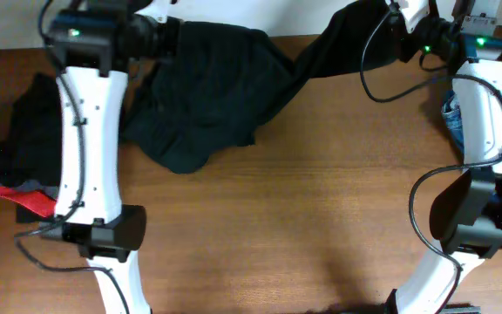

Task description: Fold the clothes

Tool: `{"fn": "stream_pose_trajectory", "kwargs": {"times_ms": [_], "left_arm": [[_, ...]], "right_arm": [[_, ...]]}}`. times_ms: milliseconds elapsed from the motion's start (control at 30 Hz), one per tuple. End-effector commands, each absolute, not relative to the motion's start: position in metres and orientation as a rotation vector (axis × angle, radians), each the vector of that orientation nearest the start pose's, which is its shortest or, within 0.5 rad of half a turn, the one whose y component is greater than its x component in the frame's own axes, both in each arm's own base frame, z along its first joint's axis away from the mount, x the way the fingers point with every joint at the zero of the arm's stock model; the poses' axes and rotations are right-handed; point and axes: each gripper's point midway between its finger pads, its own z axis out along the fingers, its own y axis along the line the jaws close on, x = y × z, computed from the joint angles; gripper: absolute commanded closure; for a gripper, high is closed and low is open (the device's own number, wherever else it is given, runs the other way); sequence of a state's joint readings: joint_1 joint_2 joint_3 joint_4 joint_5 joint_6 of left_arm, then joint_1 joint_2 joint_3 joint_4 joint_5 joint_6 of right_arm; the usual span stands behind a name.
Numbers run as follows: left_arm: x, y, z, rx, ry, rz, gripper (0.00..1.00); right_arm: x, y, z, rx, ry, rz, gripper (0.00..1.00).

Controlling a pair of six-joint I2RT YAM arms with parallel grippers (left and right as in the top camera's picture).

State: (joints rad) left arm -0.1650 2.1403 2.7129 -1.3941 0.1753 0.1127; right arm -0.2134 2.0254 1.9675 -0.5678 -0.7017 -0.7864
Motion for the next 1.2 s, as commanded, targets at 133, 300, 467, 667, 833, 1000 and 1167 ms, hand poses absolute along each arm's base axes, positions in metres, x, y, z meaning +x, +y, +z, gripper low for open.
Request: {"fn": "stream_pose_trajectory", "kwargs": {"times_ms": [133, 300, 467, 667, 833, 1000, 1167], "left_arm": [[0.447, -0.096, 0.401, 0.44, 2.216, -0.576, 0.99], [0.447, -0.095, 0.401, 0.438, 2.217, -0.574, 0.99], [0.447, -0.094, 0.401, 0.437, 2.215, -0.571, 0.99], [0.448, -0.094, 0.401, 0.437, 2.213, -0.569, 0.99], [0.448, -0.094, 0.401, 0.438, 2.212, -0.568, 0.99], [0.447, -0.097, 0.401, 0.443, 2.212, -0.572, 0.99], [0.45, -0.096, 0.393, 0.43, 2.252, -0.458, 0.99]], "right_arm": [[0.541, -0.002, 0.345, -1.056, 1.611, -0.005, 0.96], [0.54, -0.003, 0.343, -1.052, 1.625, -0.004, 0.96], [0.539, -0.005, 0.34, -1.017, 1.662, 0.021, 0.6], [0.541, -0.028, 0.343, -0.827, 1.756, 0.093, 0.2], [0.539, -0.048, 0.341, -0.52, 1.884, 0.274, 0.01], [0.546, -0.048, 0.32, -0.384, 1.964, 0.389, 0.01], [0.549, -0.051, 0.262, -0.254, 2.156, 0.424, 0.01]]}}
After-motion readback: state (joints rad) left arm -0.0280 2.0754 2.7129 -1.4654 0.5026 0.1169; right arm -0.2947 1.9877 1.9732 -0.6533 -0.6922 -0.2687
